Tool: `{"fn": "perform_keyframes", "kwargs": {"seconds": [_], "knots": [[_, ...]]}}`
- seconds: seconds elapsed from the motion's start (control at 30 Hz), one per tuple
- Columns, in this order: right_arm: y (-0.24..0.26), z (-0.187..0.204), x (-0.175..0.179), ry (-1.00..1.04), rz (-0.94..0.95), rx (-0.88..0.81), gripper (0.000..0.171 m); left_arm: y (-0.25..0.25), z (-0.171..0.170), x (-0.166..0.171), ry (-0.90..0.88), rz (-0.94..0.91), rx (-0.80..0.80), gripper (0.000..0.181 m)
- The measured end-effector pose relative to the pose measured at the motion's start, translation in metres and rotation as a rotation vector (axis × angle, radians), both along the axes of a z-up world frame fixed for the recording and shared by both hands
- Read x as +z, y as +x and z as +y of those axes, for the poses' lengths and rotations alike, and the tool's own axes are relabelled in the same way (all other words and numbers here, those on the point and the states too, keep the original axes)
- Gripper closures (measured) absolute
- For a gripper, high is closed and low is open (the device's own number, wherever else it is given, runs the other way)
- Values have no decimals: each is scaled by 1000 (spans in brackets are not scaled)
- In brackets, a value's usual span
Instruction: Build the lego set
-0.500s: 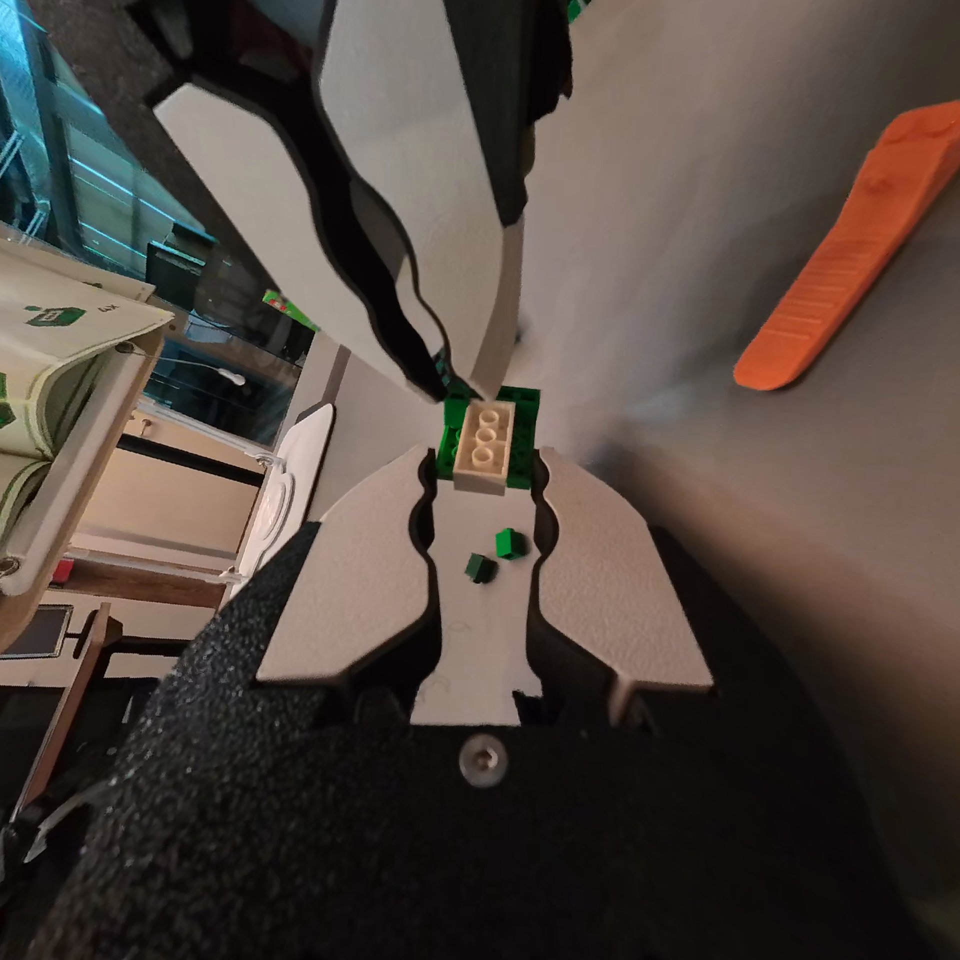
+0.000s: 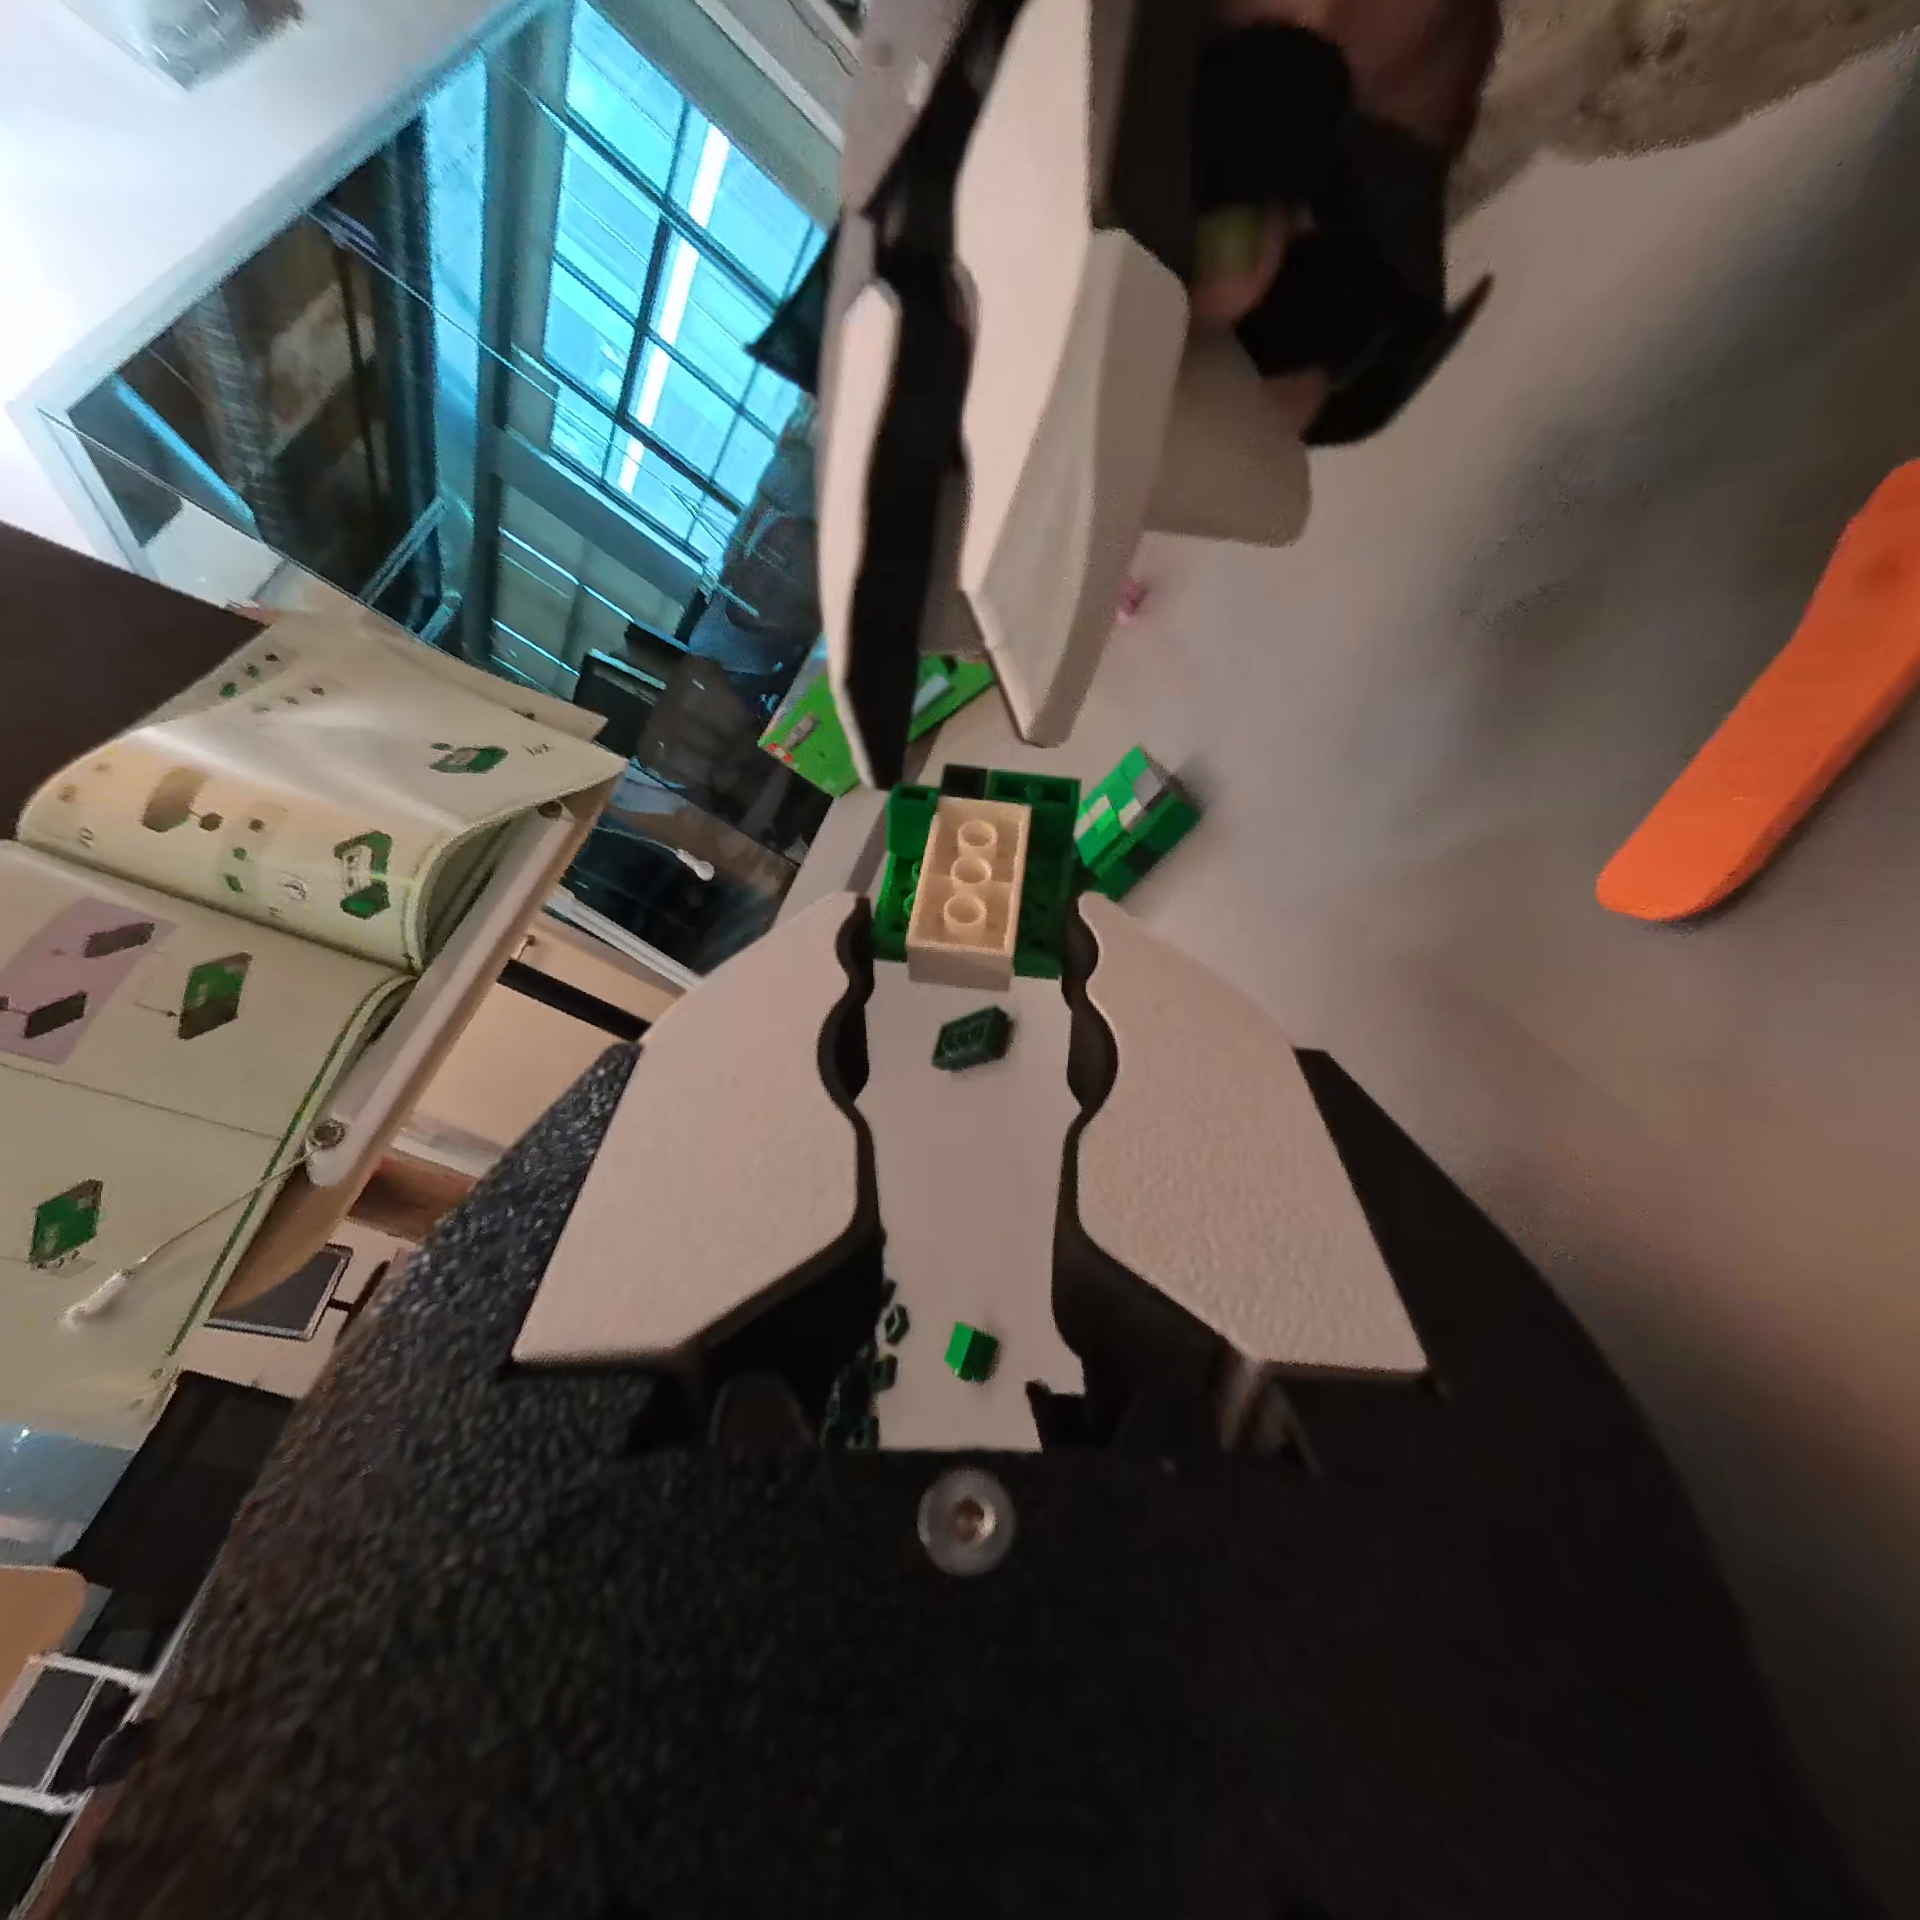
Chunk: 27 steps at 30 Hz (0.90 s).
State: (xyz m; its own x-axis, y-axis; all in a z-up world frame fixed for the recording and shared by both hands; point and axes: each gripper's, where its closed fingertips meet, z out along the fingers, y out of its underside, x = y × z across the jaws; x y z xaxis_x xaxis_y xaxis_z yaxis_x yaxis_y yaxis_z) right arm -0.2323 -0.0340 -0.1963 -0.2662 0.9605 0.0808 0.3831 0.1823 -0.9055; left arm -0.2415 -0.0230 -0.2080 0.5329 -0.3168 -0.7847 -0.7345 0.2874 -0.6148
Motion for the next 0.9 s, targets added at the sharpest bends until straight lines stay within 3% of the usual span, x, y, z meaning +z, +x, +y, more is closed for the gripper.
{"fn": "perform_keyframes", "kwargs": {"seconds": [0.1,0.2,0.33,0.77,0.9], "knots": [[9,8,7,-54,128,-109,120,6,-2,5,28,-28,-2,146],[24,17,22,-81,282,-291,130,3,3,4,39,-28,100,146],[39,21,24,-116,344,-529,145,0,11,-6,-8,4,217,146],[12,22,4,54,174,-598,162,11,9,-4,36,84,279,146],[9,20,-1,59,136,-584,156,15,7,-3,56,112,265,146]]}}
